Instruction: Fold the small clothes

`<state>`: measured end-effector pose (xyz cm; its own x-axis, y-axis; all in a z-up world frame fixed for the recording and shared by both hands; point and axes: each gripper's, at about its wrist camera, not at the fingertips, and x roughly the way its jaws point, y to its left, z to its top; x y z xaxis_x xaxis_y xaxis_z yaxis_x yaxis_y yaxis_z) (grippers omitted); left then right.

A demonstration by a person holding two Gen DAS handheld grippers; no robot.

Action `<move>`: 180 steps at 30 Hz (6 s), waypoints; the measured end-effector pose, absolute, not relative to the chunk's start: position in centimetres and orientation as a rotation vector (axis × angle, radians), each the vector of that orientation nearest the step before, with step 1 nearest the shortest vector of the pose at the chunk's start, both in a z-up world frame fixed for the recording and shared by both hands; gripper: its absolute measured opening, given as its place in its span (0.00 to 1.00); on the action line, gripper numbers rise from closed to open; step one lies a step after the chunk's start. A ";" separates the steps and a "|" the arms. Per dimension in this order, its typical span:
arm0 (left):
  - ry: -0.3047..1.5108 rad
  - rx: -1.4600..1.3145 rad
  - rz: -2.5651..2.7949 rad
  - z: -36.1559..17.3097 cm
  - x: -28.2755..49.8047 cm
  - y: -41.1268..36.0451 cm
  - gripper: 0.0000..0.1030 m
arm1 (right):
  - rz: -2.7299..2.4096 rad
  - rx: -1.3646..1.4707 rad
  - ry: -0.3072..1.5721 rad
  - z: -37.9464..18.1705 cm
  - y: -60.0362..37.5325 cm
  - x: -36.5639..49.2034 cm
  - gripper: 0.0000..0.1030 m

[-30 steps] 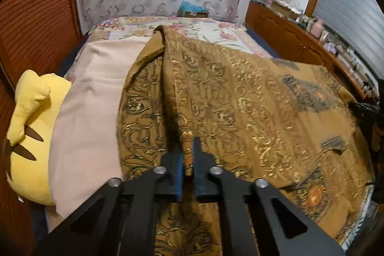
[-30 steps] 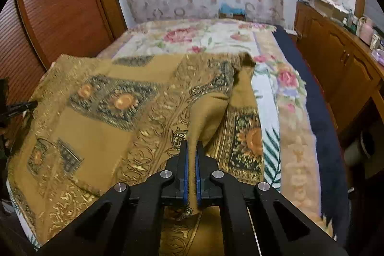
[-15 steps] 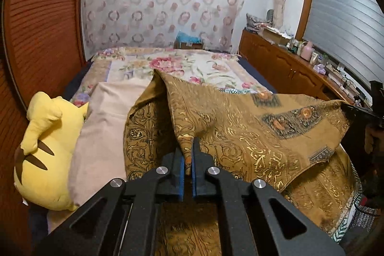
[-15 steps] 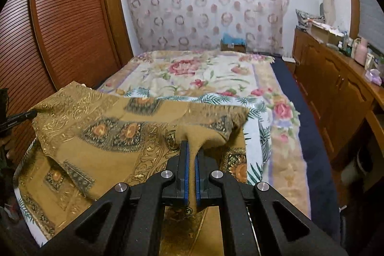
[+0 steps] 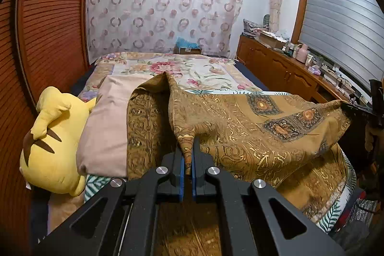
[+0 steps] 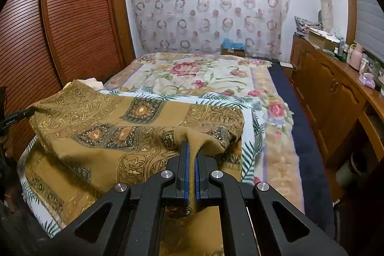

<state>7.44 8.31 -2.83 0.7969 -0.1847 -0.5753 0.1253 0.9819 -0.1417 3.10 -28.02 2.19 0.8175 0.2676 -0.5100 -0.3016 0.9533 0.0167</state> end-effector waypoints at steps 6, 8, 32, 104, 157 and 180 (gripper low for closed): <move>0.625 -0.100 -0.158 -3.2 5.3 8.1 0.05 | 0.305 -0.080 0.536 2.0 -28.1 0.4 0.03; 0.629 -0.113 -0.156 -3.6 4.3 8.4 0.05 | 0.305 -0.077 0.540 2.1 -28.3 -0.4 0.03; 0.723 -0.077 -0.152 -6.8 1.2 7.2 0.62 | 0.223 -0.218 0.599 2.6 -26.8 -3.1 0.56; 0.533 -0.085 -0.273 -1.3 3.0 2.4 0.07 | 0.404 -0.229 0.720 -5.4 -20.0 3.6 0.83; 0.628 -0.009 -0.364 -3.3 8.8 -4.4 0.73 | 0.462 -0.249 0.710 -2.7 -18.5 5.7 0.54; 0.627 -0.039 -0.336 -4.4 8.5 -2.6 0.73 | 0.521 -0.180 0.467 2.7 -20.8 0.4 0.05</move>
<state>8.50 -2.59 -4.45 0.7575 -0.3203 -0.5689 0.2969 0.9451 -0.1367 0.39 -20.76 2.69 0.7659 0.4362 -0.4725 -0.5168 0.8547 -0.0486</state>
